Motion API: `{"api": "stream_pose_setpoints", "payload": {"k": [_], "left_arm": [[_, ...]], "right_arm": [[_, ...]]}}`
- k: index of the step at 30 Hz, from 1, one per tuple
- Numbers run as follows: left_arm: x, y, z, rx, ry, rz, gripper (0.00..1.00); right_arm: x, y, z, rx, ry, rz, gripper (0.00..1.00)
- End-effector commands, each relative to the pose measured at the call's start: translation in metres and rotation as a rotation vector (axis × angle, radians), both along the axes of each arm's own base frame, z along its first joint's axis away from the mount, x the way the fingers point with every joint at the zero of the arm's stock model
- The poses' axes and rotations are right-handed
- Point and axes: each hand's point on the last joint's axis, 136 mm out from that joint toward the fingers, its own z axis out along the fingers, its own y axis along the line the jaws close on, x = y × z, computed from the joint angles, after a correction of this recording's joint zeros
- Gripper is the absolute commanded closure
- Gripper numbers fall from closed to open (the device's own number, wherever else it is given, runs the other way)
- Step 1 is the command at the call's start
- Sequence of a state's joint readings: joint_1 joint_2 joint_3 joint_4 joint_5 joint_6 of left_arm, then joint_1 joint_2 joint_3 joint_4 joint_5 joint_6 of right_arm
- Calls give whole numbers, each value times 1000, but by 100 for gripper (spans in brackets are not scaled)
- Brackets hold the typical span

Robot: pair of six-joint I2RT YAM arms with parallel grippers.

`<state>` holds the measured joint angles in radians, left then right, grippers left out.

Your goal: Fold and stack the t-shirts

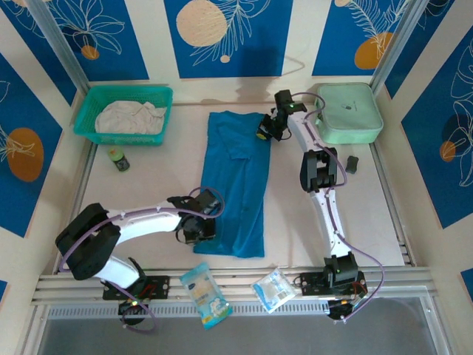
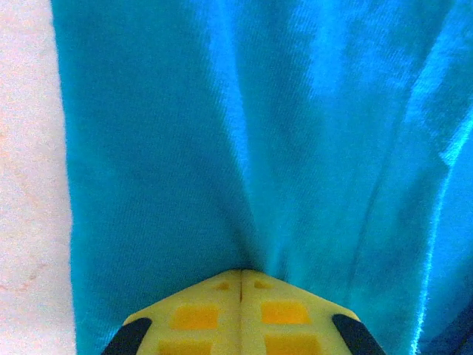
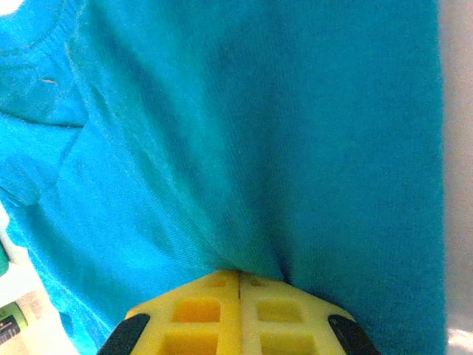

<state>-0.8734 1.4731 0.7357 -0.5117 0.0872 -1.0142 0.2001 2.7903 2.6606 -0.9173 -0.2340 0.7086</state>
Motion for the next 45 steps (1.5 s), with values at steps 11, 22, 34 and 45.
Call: {"api": "stream_pose_setpoints", "payload": {"k": [11,22,34,45], "left_arm": [[5,-13,35,-38,-60,-14,87],[59,27,147,147,-451,-98,66],[101,56,313,215,-1150,-316,1],[76,34,310,194,-1338,-693,1]], "right_arm": [[6,19,21,101,-33,24,100],[-4,14,183,123,-353,148,88],[-175,18,359,-344,-944,545,56],[-325,-7,355,-555,-1431,716,18]]}}
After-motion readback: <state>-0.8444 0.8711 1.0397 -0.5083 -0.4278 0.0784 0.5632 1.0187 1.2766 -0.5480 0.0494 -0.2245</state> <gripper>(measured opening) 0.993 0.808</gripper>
